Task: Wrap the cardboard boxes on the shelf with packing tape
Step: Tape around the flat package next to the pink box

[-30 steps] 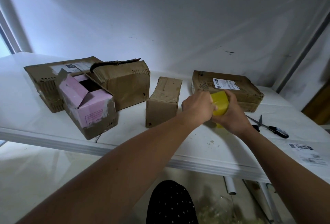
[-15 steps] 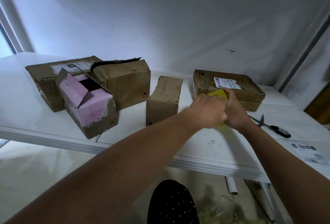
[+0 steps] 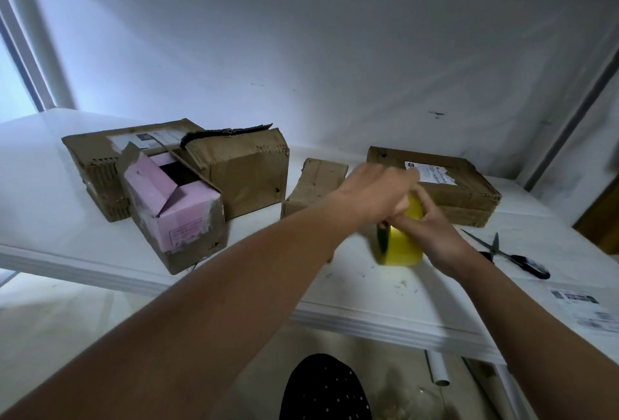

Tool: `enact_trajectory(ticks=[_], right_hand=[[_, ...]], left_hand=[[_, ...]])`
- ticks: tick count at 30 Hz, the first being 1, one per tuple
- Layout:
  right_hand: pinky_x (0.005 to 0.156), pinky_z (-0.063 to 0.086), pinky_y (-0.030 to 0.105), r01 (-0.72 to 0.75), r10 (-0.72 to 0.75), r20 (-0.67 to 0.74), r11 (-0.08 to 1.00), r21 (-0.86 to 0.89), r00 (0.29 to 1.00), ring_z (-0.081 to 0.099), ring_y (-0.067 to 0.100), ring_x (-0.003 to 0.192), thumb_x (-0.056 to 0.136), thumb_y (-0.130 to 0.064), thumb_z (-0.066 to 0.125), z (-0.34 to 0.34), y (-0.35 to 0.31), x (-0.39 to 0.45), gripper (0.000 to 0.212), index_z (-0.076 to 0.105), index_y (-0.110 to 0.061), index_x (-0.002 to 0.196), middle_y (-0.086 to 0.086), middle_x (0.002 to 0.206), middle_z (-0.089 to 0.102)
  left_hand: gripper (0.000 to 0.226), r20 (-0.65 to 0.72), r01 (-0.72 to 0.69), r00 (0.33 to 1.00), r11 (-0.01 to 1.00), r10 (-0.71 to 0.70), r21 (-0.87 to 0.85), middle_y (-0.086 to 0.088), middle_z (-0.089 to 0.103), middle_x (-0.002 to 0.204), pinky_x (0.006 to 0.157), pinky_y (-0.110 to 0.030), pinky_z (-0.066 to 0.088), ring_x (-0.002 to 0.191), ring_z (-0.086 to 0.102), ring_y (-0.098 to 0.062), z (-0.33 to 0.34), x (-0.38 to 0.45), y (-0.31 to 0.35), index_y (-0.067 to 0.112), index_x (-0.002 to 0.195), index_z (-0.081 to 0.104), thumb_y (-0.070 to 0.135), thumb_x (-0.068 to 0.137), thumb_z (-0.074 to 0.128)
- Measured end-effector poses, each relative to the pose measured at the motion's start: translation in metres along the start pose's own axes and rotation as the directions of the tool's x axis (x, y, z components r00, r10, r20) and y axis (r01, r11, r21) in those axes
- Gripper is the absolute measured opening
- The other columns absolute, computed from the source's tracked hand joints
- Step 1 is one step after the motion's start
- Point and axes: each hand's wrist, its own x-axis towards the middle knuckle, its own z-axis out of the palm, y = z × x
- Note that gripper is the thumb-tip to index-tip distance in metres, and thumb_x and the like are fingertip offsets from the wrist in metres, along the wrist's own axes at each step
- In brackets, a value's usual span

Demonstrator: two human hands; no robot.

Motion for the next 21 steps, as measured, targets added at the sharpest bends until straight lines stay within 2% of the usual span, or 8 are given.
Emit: enact_trajectory(ticks=[3, 6, 9, 10, 12, 15, 18, 21], right_hand=[[0.075, 0.049, 0.033, -0.102, 0.096, 0.045, 0.981, 0.166, 0.994, 0.062, 0.020, 0.090, 0.080, -0.002, 0.068, 0.012, -0.009, 0.003, 0.049, 0.052, -0.027, 0.120, 0.011, 0.108, 0.064], [0.075, 0.055, 0.036, -0.221, 0.168, 0.184, 0.920, 0.323, 0.968, 0.066, 0.023, 0.088, 0.078, -0.011, 0.064, 0.018, -0.011, 0.004, 0.047, 0.052, -0.025, 0.121, 0.011, 0.103, 0.067], [0.075, 0.057, 0.036, -0.227, 0.131, 0.244, 0.875, 0.427, 0.961, 0.068, 0.022, 0.081, 0.084, -0.024, 0.055, 0.031, -0.009, 0.002, 0.035, 0.053, -0.019, 0.119, 0.013, 0.095, 0.069], [0.072, 0.058, 0.035, -0.229, 0.130, 0.234, 0.851, 0.472, 0.963, 0.068, 0.022, 0.076, 0.087, -0.024, 0.053, 0.036, -0.010, 0.004, 0.027, 0.052, -0.017, 0.114, 0.015, 0.091, 0.069], [0.067, 0.058, 0.034, -0.246, 0.198, 0.145, 0.793, 0.557, 0.969, 0.068, 0.022, 0.067, 0.094, -0.022, 0.050, 0.044, -0.015, 0.010, 0.013, 0.048, -0.016, 0.106, 0.016, 0.083, 0.070], [0.065, 0.056, 0.038, -0.228, 0.289, -0.007, 0.769, 0.597, 0.957, 0.065, 0.026, 0.068, 0.101, -0.020, 0.041, 0.041, -0.018, 0.021, 0.012, 0.041, -0.017, 0.112, 0.015, 0.078, 0.067], [0.066, 0.054, 0.038, -0.228, 0.313, -0.038, 0.766, 0.601, 0.949, 0.061, 0.024, 0.066, 0.101, -0.023, 0.040, 0.035, -0.015, 0.021, 0.017, 0.041, -0.017, 0.118, 0.013, 0.076, 0.062], [0.066, 0.052, 0.035, -0.211, 0.340, -0.139, 0.806, 0.554, 0.930, 0.059, 0.021, 0.065, 0.100, -0.023, 0.042, 0.027, -0.011, 0.021, 0.018, 0.047, -0.015, 0.115, 0.011, 0.081, 0.061]], left_hand=[[0.030, -0.015, -0.060, 0.998, 0.989, 0.062, 0.136, 0.002, 0.044, 0.079, 0.059, -0.030, 0.030, 0.065, 0.042, -0.018, -0.003, -0.006, -0.006, 0.012, 0.116, 0.049, 0.016, 0.086, 0.053], [0.026, -0.076, -0.111, 0.989, 0.978, 0.126, 0.177, -0.001, 0.055, 0.083, 0.060, -0.030, 0.030, 0.065, 0.042, -0.019, -0.010, -0.013, -0.015, 0.012, 0.113, 0.049, 0.023, 0.090, 0.050], [0.028, -0.058, 0.059, 0.997, 0.991, -0.053, 0.119, -0.006, 0.060, 0.104, 0.071, -0.034, 0.031, 0.087, 0.054, -0.023, -0.013, -0.019, -0.037, 0.013, 0.109, 0.051, 0.036, 0.094, 0.044], [0.032, 0.009, 0.207, 0.978, 0.976, -0.208, 0.068, -0.008, 0.056, 0.114, 0.078, -0.037, 0.032, 0.103, 0.053, -0.026, -0.011, -0.020, -0.045, 0.013, 0.112, 0.051, 0.038, 0.095, 0.041], [0.052, 0.270, 0.460, 0.853, 0.888, -0.447, 0.019, -0.012, 0.041, 0.139, 0.098, -0.045, 0.033, 0.128, 0.037, -0.034, -0.005, -0.020, -0.060, 0.012, 0.131, 0.044, 0.049, 0.097, 0.034], [0.085, 0.518, 0.522, 0.725, 0.853, -0.453, 0.016, -0.020, 0.011, 0.157, 0.112, -0.048, 0.026, 0.142, 0.015, -0.038, 0.001, -0.028, -0.067, 0.006, 0.149, 0.023, 0.064, 0.089, 0.041], [0.101, 0.405, 0.517, 0.822, 0.823, -0.401, -0.235, -0.017, 0.012, 0.155, 0.107, -0.042, 0.034, 0.140, 0.021, -0.034, -0.013, -0.045, -0.077, 0.008, 0.152, 0.001, 0.047, 0.082, 0.062], [0.108, 0.026, 0.233, 0.969, 0.883, -0.244, -0.408, -0.011, 0.023, 0.151, 0.110, -0.041, 0.034, 0.136, 0.030, -0.026, -0.025, -0.074, -0.086, 0.014, 0.152, -0.002, 0.033, 0.076, 0.071]])
